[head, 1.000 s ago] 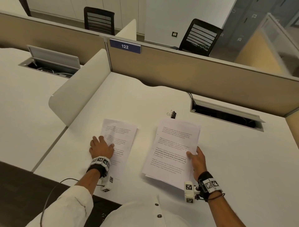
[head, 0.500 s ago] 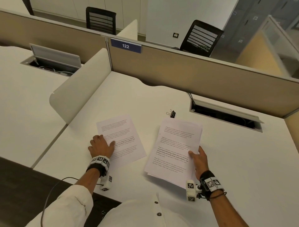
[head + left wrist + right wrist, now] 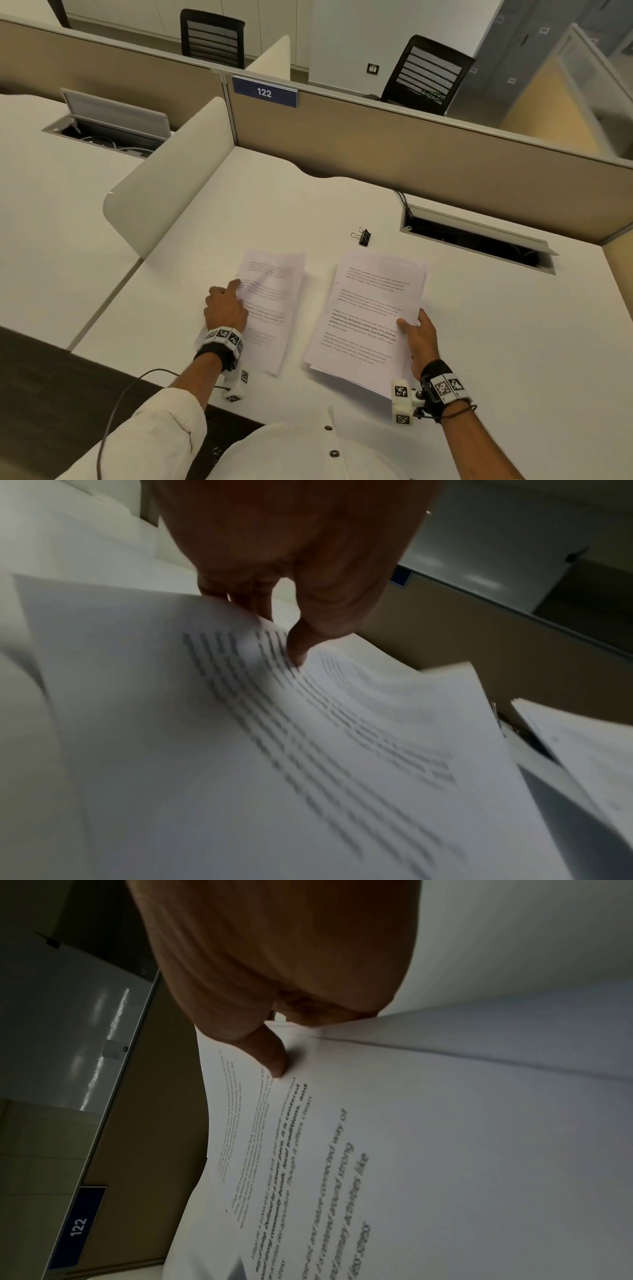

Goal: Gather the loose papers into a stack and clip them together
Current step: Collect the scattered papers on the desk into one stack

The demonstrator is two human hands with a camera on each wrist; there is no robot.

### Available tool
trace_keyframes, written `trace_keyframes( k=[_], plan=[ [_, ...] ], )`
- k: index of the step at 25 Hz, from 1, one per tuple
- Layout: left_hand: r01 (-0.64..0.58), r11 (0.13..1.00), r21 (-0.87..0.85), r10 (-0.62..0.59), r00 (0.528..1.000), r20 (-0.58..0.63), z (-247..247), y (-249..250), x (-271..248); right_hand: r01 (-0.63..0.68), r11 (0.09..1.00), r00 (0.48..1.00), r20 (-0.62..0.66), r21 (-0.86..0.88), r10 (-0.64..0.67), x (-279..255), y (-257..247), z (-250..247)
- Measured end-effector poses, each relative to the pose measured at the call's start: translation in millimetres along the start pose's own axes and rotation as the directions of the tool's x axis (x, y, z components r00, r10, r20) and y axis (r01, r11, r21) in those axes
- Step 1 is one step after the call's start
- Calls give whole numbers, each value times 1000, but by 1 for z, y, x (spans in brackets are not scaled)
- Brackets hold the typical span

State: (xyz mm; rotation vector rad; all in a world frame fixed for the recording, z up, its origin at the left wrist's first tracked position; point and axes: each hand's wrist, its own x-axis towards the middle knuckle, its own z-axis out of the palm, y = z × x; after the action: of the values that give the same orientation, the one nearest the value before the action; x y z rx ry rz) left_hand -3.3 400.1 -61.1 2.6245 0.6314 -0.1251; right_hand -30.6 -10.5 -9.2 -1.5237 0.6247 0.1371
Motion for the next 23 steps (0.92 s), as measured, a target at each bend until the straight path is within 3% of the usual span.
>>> trace_keyframes(
  k=[4, 6, 9, 13, 17, 20, 23],
  plan=[
    [81, 924, -373, -61, 996, 63, -9, 10, 4, -14, 1000, 1000, -16, 14, 14, 0, 3, -2],
    [82, 900, -429, -53, 995, 79, -15, 15, 10, -15, 1000, 1000, -22, 24, 16, -1, 4, -5],
    [-57, 814, -577, 135, 986, 94, -29, 26, 14, -19, 999, 999, -32, 37, 20, -2, 5, -10],
    [-178, 666, -724, 343, 935, 85, -58, 57, 9, -19, 999, 999, -47, 26, 20, -2, 8, -18],
    [-154, 535, -831, 420, 902, 103, -74, 93, 3, -22, 999, 998, -58, 26, 23, -2, 11, -24],
    [-92, 507, -857, 431, 888, 160, -60, 110, -3, -25, 998, 999, -46, 62, 27, -5, 10, -25],
    [-40, 554, -832, 405, 885, 228, -30, 123, -21, -24, 992, 999, -36, 122, 29, -6, 4, -23]
  ],
)
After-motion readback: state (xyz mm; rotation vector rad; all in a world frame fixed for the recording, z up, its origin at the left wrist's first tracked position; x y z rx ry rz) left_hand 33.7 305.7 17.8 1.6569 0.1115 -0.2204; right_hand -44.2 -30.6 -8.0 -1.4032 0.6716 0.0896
